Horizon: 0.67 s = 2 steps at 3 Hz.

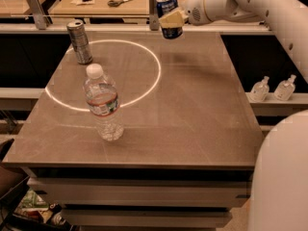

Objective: Knock pepsi can over

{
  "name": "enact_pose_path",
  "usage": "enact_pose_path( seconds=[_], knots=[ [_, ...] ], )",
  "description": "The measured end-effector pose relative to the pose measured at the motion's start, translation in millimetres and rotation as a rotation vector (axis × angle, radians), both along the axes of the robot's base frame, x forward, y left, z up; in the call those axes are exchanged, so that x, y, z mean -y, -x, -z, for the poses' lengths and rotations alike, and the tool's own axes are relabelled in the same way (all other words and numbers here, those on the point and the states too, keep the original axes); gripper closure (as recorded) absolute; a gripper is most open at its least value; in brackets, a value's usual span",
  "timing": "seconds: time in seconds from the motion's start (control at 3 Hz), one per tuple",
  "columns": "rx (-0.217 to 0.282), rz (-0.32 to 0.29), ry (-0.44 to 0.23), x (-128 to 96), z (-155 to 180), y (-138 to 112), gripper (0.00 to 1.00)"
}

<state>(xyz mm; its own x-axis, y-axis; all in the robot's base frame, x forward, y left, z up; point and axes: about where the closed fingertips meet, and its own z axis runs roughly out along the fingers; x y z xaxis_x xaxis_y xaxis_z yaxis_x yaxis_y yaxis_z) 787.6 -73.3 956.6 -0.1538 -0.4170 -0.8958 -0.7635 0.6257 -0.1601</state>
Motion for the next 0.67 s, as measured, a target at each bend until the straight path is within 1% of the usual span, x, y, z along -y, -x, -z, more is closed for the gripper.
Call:
enact_pose_path(
  seconds=[0.33,0.67],
  knots=[
    [-0.096,-0.024,0.095,0,12,8,1.0],
    [-0.183,-0.023,0.19,0,28,19,1.0]
  ],
)
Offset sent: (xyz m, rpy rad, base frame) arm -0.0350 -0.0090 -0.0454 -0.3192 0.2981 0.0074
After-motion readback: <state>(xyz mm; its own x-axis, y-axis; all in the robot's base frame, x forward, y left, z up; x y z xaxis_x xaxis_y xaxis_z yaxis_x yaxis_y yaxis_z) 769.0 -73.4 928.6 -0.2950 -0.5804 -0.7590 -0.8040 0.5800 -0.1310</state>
